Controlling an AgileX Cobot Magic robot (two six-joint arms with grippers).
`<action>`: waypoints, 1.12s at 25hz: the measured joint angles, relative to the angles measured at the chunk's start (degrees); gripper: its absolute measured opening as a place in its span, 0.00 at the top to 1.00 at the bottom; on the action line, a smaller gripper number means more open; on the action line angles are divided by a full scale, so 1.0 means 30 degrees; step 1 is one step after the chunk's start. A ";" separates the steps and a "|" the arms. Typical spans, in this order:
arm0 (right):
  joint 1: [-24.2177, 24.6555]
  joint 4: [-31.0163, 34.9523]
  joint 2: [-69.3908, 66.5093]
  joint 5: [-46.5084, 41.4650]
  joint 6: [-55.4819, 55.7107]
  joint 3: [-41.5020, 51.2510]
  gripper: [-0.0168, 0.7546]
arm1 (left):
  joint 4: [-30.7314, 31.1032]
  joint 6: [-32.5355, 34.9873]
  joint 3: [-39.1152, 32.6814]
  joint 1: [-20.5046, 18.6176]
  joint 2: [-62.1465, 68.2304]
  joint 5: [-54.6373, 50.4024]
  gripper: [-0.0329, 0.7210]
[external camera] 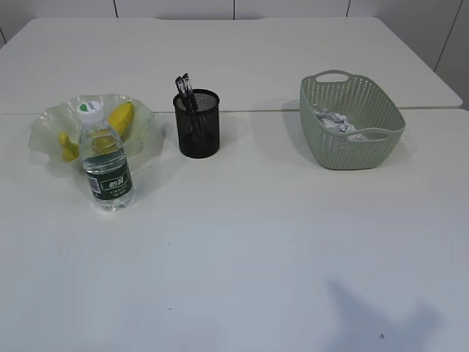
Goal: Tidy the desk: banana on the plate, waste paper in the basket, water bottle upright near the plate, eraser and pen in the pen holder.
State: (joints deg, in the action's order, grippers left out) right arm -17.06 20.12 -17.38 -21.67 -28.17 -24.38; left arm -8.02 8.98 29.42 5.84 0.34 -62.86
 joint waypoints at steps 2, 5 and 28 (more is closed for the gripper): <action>0.0000 -0.1843 0.0694 -0.1447 0.1339 0.0000 1.00 | 0.0000 0.0000 0.0000 0.0000 0.0000 0.0000 0.99; 0.0000 -0.5180 0.2049 -0.2895 0.5019 0.0011 1.00 | 0.0000 0.0000 0.0000 0.0000 0.0000 0.0000 0.99; 0.0000 -0.9699 0.6081 -1.0533 1.1261 -0.1247 1.00 | 0.0013 0.0000 0.0000 0.0000 0.0000 -0.0043 0.99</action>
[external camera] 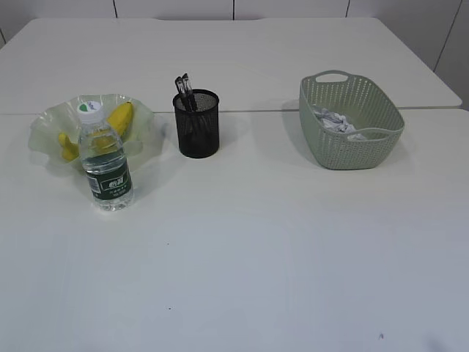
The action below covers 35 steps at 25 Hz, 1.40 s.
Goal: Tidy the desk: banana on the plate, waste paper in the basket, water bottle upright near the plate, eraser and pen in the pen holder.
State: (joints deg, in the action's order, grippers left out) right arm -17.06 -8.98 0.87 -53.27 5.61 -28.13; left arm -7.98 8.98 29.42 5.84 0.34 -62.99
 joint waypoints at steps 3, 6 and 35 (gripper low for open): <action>0.0000 0.0525 0.0025 -0.0866 0.0000 -0.0294 1.00 | 0.0000 0.0000 0.0000 0.0000 0.0000 0.0000 0.99; 0.0000 0.1277 0.0025 -0.2541 -0.0639 -0.0562 1.00 | 0.0000 0.0000 0.0000 0.0000 0.0000 0.0000 0.99; 0.0000 0.1754 0.0025 -0.4166 -0.2586 -0.0248 1.00 | 0.0000 0.0000 0.0000 0.0000 0.0000 0.0000 0.99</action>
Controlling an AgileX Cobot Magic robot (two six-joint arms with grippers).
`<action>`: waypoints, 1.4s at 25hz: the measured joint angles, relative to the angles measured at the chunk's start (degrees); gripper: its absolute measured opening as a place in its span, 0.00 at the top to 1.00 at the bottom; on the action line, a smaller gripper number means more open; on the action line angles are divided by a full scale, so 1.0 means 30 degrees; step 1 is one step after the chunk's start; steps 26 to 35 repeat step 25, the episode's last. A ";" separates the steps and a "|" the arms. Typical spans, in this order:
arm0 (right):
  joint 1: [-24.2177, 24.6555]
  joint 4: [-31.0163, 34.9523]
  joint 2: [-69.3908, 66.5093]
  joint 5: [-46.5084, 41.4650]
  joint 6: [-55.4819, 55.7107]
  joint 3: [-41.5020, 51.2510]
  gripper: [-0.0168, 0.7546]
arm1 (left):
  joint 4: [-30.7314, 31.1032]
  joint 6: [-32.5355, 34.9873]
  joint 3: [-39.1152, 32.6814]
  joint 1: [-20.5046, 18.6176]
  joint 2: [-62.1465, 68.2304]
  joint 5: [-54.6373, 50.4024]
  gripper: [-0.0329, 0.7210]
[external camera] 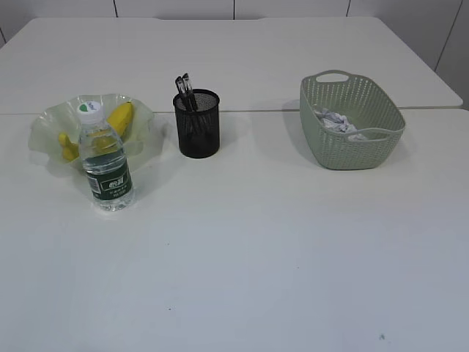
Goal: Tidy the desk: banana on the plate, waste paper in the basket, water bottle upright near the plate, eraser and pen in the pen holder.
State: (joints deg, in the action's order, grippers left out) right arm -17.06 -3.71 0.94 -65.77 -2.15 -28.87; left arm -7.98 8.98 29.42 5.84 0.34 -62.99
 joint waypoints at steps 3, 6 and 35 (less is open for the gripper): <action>0.0000 0.0046 0.0000 0.0000 0.0000 0.0000 1.00 | 0.0000 0.0000 0.0000 0.0000 0.0000 0.0000 0.99; 0.0000 0.0046 0.0000 0.0000 -0.0009 0.0000 1.00 | 0.0000 0.0000 0.0000 0.0000 0.0000 0.0000 0.99; 0.0000 0.0046 0.0000 0.0000 -0.0045 0.0000 1.00 | 0.0000 0.0000 0.0000 0.0000 0.0000 -0.0009 0.99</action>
